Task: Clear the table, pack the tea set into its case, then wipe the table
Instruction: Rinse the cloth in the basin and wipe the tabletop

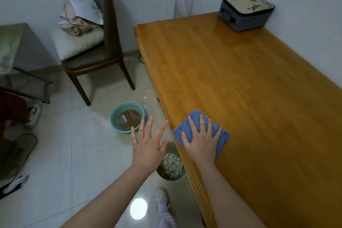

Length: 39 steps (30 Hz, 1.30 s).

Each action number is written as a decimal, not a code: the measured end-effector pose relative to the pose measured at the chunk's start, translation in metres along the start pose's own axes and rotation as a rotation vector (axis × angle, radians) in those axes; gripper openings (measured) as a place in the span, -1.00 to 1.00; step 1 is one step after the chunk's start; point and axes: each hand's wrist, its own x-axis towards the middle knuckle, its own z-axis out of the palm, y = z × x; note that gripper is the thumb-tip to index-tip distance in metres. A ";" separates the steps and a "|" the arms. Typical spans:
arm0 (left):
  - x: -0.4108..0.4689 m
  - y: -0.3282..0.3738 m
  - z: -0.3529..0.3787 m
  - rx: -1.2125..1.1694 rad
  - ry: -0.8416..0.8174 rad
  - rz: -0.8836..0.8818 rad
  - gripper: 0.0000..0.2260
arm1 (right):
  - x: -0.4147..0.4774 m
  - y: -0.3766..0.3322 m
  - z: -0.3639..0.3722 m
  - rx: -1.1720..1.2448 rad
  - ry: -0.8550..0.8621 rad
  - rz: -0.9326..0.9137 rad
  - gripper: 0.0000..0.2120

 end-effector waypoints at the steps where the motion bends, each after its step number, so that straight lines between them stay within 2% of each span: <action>1: 0.011 -0.004 -0.002 0.018 -0.011 -0.002 -0.45 | 0.013 -0.006 0.002 0.004 0.001 -0.013 -0.40; 17: 0.188 -0.050 -0.031 0.049 -0.043 -0.055 -0.44 | 0.193 -0.102 0.025 0.023 -0.055 -0.158 -0.34; 23: 0.224 -0.078 -0.039 0.031 -0.058 -0.073 -0.41 | 0.247 -0.132 0.032 0.006 -0.090 -0.176 -0.35; 28: 0.260 -0.114 -0.045 0.022 -0.046 -0.070 -0.42 | 0.291 -0.157 0.038 -0.019 -0.103 -0.154 -0.35; 30: 0.277 -0.129 -0.046 0.016 -0.053 -0.061 -0.48 | 0.308 -0.166 0.042 -0.027 -0.120 -0.139 -0.36; 39: 0.331 -0.212 -0.050 0.032 -0.165 0.011 -0.51 | 0.377 -0.200 0.053 -0.061 -0.109 -0.031 -0.43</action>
